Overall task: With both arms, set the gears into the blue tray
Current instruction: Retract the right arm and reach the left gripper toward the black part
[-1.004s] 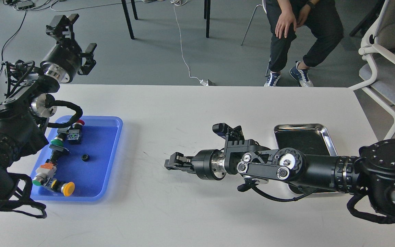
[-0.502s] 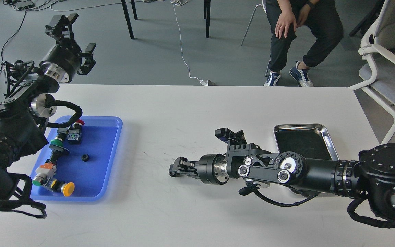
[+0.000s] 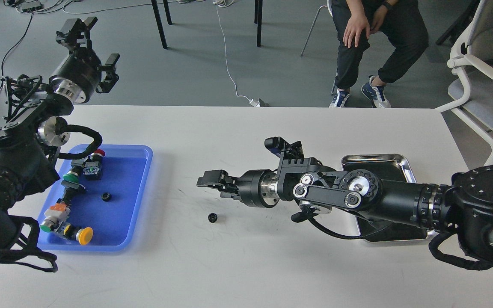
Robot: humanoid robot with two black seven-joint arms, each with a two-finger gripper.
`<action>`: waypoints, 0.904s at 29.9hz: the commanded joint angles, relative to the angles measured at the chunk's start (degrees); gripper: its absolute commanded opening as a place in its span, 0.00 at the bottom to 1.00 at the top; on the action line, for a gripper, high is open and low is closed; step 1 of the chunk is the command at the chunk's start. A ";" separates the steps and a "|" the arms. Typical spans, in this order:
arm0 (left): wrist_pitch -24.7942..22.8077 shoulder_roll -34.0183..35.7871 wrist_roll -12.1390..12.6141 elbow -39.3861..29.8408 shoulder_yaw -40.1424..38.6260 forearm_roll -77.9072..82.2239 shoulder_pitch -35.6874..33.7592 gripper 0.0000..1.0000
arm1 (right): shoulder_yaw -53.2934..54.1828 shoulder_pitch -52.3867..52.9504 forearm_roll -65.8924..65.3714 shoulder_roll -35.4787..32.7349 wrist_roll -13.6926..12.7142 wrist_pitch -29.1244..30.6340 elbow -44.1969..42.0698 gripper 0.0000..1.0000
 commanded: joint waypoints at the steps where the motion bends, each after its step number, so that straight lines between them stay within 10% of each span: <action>1: 0.00 0.21 0.09 0.00 0.02 0.43 0.00 0.98 | 5.92 1.63 0.17 -0.60 0.24 2.31 0.23 0.93; 18: 0.00 4.16 0.09 -1.22 14.07 3.16 -3.77 0.98 | 50.93 -14.70 25.19 -33.38 0.42 12.93 -12.78 0.94; 27: 0.00 11.53 0.09 -22.80 16.28 14.48 -10.46 0.98 | 51.46 -22.80 37.08 -37.08 1.47 18.04 -12.34 0.94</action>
